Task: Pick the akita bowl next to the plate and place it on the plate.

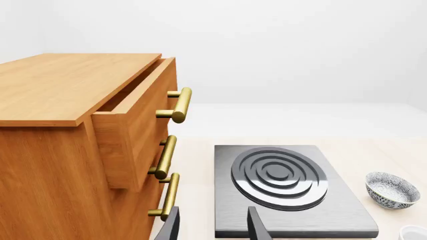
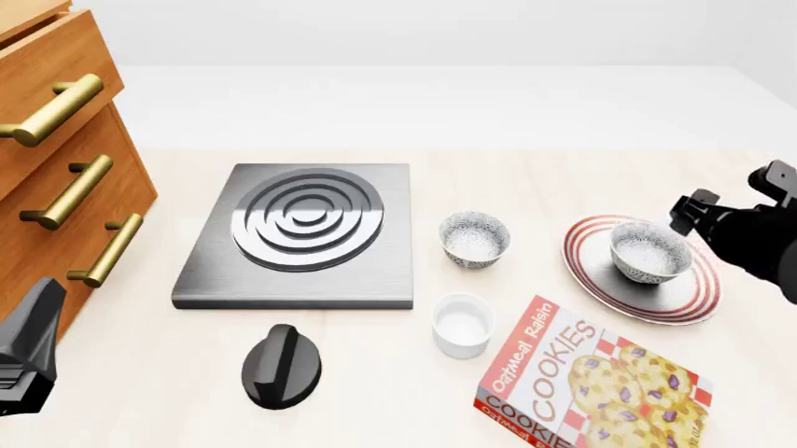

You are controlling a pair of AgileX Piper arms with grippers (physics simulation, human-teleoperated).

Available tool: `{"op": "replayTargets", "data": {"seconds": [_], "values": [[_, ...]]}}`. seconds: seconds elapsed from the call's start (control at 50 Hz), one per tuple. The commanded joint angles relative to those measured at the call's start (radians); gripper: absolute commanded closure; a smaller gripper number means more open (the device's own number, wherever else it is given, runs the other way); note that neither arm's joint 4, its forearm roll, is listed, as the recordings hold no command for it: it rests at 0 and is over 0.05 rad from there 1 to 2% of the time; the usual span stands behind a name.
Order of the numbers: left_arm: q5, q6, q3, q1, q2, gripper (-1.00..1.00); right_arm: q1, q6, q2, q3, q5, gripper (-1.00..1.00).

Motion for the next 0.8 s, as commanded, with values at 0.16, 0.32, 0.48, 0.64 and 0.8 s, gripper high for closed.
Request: {"op": "replayTargets", "data": {"seconds": [0.16,0.32,0.48,0.64,0.8], "values": [[0.000,0.000,0.000,0.000,0.000,-1.00,0.000,-0.045,-0.296,0.112,-0.006,-1.00],[0.000,0.000,0.000,0.000,0.000,-1.00,0.018,-0.058,-0.482,0.173,0.016,-1.00],[0.000,0.000,0.000,0.000,0.000,-1.00,0.033,-0.069,-0.683,0.231,0.064,-1.00],[0.000,0.000,0.000,0.000,0.000,-1.00,0.042,-0.072,-0.824,0.283,0.091,-1.00],[0.000,0.000,0.000,0.000,0.000,-1.00,0.044,-0.061,-0.950,0.323,0.118,-1.00]]}}
